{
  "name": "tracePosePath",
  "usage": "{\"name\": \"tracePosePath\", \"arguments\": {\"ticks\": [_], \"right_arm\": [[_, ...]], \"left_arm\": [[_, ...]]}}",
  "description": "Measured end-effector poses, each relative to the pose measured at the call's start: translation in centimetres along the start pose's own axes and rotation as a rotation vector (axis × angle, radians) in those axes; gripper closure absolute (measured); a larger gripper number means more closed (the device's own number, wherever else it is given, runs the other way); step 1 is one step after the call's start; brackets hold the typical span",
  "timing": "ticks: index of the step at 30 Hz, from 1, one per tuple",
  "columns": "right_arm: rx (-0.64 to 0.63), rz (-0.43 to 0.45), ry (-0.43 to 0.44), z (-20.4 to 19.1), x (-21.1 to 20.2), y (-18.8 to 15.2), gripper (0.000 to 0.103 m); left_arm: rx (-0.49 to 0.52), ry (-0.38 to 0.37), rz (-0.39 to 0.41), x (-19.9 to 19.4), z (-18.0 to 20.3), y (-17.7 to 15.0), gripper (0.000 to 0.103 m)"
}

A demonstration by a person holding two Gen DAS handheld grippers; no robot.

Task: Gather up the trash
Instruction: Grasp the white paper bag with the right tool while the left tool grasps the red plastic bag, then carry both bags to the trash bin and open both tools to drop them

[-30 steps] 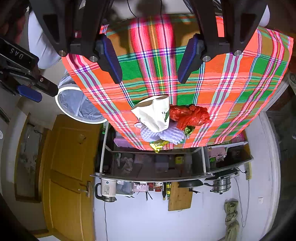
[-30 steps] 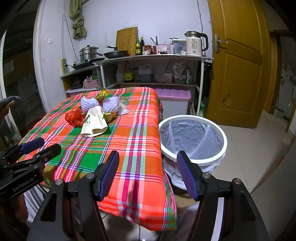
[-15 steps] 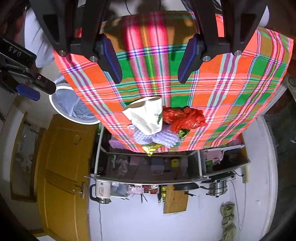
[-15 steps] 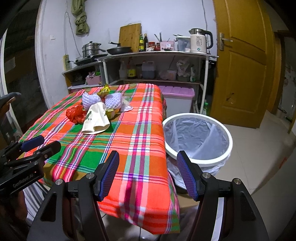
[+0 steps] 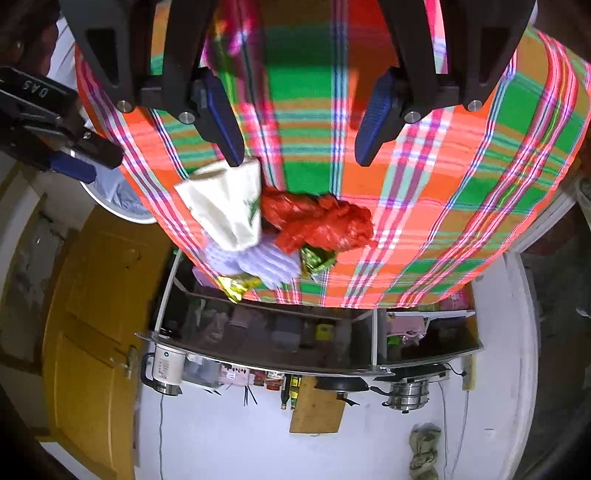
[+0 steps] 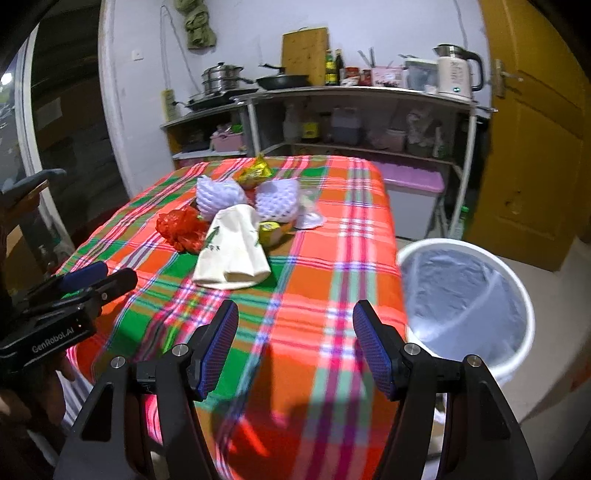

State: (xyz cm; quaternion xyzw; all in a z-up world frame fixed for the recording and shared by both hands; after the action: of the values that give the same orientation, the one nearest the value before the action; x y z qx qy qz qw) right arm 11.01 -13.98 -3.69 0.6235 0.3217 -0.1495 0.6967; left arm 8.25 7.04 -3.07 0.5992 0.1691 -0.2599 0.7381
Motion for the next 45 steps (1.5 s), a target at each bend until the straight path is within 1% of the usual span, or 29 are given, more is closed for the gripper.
{"name": "tracePosePath", "arguments": {"ticks": [2,4,6,9,13,15,17,19,20,21,23,25,28,31,38,42,45], "right_arm": [[-0.009,-0.012,0.021,-0.7,1.3,0.7,0.038],[-0.016,-0.023,0.036,-1.2,2.5,1.3,0.038],[-0.019,-0.032,0.046,-1.5,3.5,2.0,0.038],[-0.028,-0.042,0.058,-2.2,4.9,2.9,0.038],[-0.024,-0.076,0.094,-3.0,6.8,3.8,0.038],[-0.032,-0.085,0.106,-3.3,7.5,4.1,0.042],[-0.042,-0.096,0.114,-3.8,8.2,4.2,0.049],[-0.047,-0.113,0.122,-4.1,9.0,4.3,0.053],[-0.047,-0.118,0.126,-4.2,9.3,4.2,0.058],[-0.048,-0.122,0.129,-4.3,9.6,4.2,0.060],[-0.045,-0.128,0.142,-4.3,9.9,4.2,0.071],[-0.040,-0.127,0.153,-4.4,9.9,4.2,0.081],[-0.033,-0.128,0.162,-4.3,10.0,4.3,0.083],[-0.025,-0.130,0.172,-4.2,10.0,4.3,0.089],[0.001,-0.137,0.196,-3.7,9.3,3.9,0.091],[0.015,-0.137,0.197,-3.2,8.8,3.5,0.093],[0.024,-0.137,0.189,-2.8,8.4,3.2,0.094]], "left_arm": [[-0.002,0.014,-0.009,0.8,-0.8,0.7,0.041],[-0.006,0.003,-0.017,1.4,-1.4,1.3,0.041],[-0.005,0.022,-0.022,2.1,-2.2,1.9,0.041],[-0.028,0.008,-0.033,3.2,-3.2,2.7,0.041],[-0.065,-0.004,-0.022,4.2,-4.4,4.3,0.041],[-0.101,-0.022,-0.022,4.8,-5.1,5.0,0.041],[-0.140,-0.023,-0.021,5.6,-6.0,5.7,0.041],[-0.176,-0.029,-0.026,6.3,-6.6,6.2,0.041],[-0.193,-0.032,-0.030,6.8,-6.8,6.4,0.041],[-0.206,-0.030,-0.034,7.1,-7.0,6.5,0.041],[-0.235,-0.022,-0.049,8.0,-7.4,6.6,0.041],[-0.269,-0.020,-0.068,8.9,-7.7,6.6,0.041],[-0.306,-0.016,-0.084,9.8,-7.8,6.5,0.041],[-0.330,-0.014,-0.093,10.6,-7.9,6.5,0.041],[-0.323,0.026,-0.113,11.1,-7.3,6.2,0.039],[-0.374,0.021,-0.119,10.9,-7.2,5.8,0.039],[-0.426,0.001,-0.135,11.5,-7.3,5.6,0.038]]}}
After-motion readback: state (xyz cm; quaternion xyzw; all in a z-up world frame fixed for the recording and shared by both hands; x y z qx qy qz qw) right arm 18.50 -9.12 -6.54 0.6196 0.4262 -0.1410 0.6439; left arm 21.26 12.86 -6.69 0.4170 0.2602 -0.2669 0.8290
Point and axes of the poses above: each gripper's, at about its wrist camera, not at the fingertips, and x roughly the way its jaws point, z to its right, y to its top, the point moved 4 cm from there along x, roughly the way its jaws point, and after that the axes turned 11 degrees about -y, right-handed, at the moved point
